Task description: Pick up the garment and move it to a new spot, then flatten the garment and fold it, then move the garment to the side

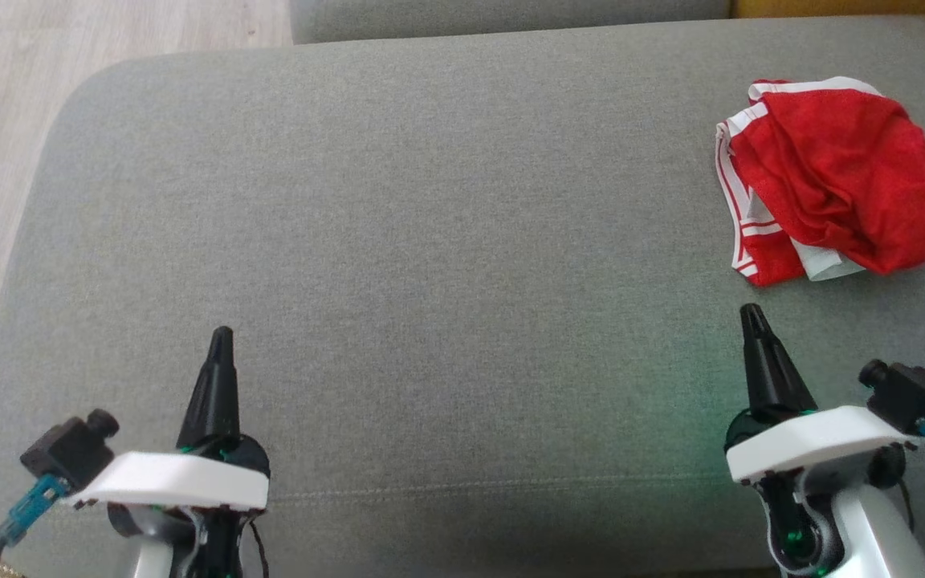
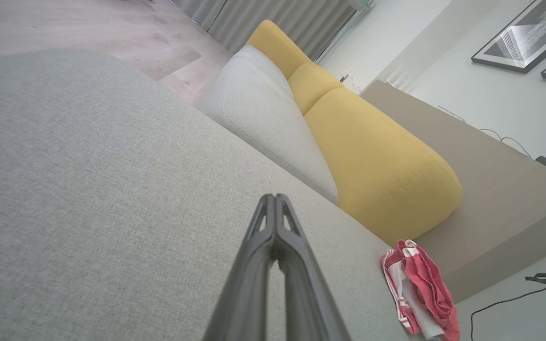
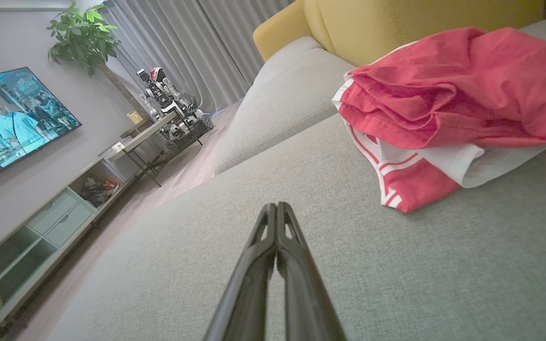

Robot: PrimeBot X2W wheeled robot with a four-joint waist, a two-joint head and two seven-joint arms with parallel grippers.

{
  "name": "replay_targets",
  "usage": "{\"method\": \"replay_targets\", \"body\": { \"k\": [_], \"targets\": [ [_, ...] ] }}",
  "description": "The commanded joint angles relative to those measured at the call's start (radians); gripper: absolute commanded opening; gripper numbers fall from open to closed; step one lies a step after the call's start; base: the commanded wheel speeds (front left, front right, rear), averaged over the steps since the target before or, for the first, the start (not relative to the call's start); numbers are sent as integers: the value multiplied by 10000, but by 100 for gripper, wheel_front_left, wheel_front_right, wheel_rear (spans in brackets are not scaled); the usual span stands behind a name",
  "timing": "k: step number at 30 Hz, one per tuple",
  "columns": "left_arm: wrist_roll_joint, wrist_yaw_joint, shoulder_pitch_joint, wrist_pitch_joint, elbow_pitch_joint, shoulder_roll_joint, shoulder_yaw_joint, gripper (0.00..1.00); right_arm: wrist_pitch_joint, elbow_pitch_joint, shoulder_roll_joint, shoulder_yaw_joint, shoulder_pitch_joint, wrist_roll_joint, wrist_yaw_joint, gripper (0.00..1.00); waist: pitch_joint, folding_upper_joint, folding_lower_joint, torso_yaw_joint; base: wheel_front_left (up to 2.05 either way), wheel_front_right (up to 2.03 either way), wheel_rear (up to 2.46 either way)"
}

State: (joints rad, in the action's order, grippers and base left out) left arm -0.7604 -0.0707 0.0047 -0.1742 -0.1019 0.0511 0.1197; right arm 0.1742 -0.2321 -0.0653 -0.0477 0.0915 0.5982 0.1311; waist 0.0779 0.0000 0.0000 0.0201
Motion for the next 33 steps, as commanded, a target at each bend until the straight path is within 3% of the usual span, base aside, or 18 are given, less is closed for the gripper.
{"method": "replay_targets", "body": {
  "k": [1, 33],
  "targets": [
    [-232, -93, -520, 72, 249, 160, -193, 0, -89, 291, -141, 9, 295, 304, -1, 0, -9, 0, 0, -3, 0, 0, 0],
    [-3371, -275, -717, 906, -335, 253, -749, 0, -932, 154, -177, 390, 231, 3985, -2, 0, -274, 0, 0, -74, 0, 0, 0]
  ]
}}
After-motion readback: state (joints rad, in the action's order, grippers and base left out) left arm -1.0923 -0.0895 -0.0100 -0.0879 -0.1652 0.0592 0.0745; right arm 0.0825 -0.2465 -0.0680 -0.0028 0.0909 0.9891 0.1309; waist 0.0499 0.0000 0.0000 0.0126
